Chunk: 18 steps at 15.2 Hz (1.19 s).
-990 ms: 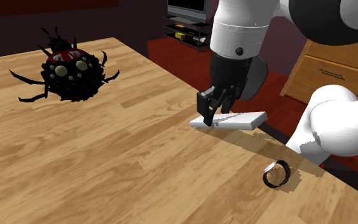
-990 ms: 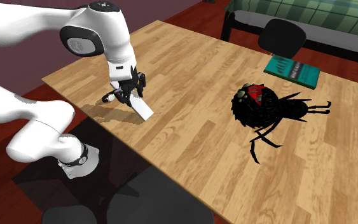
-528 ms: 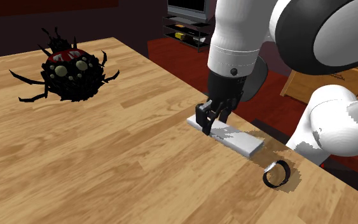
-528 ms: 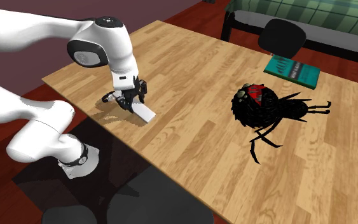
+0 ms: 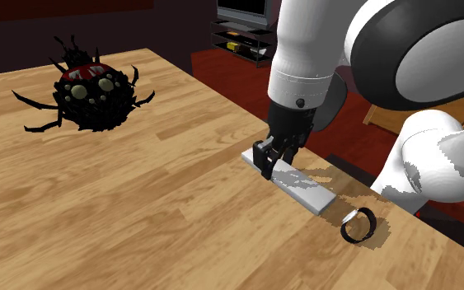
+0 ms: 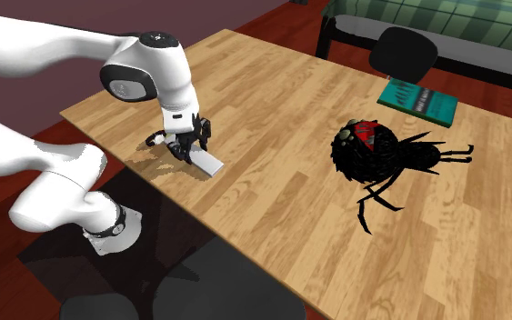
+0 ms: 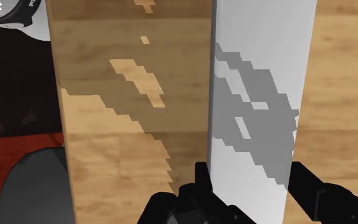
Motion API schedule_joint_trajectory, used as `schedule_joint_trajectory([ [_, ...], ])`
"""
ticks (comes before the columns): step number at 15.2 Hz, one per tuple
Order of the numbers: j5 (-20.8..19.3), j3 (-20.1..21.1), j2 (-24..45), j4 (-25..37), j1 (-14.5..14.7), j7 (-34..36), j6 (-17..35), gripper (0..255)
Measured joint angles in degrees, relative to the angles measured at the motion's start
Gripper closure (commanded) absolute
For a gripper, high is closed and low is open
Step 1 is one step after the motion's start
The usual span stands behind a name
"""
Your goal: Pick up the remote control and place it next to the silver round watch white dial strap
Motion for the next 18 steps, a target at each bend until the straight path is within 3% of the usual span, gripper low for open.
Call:
schedule_joint_trajectory([
  [1, 0.00, 0.00, 0.01, 0.00, 0.00, 0.00, 0.01, 0],
  [7, 0.00, 0.00, 0.03, -0.01, -0.02, -0.01, 0.03, 0],
  [11, -1.52, -1.89, -0.71, 4.97, -0.48, 0.17, -5.66, 0],
  [18, -1.91, -2.28, -0.67, 6.58, -0.63, 0.35, -7.28, 0],
])
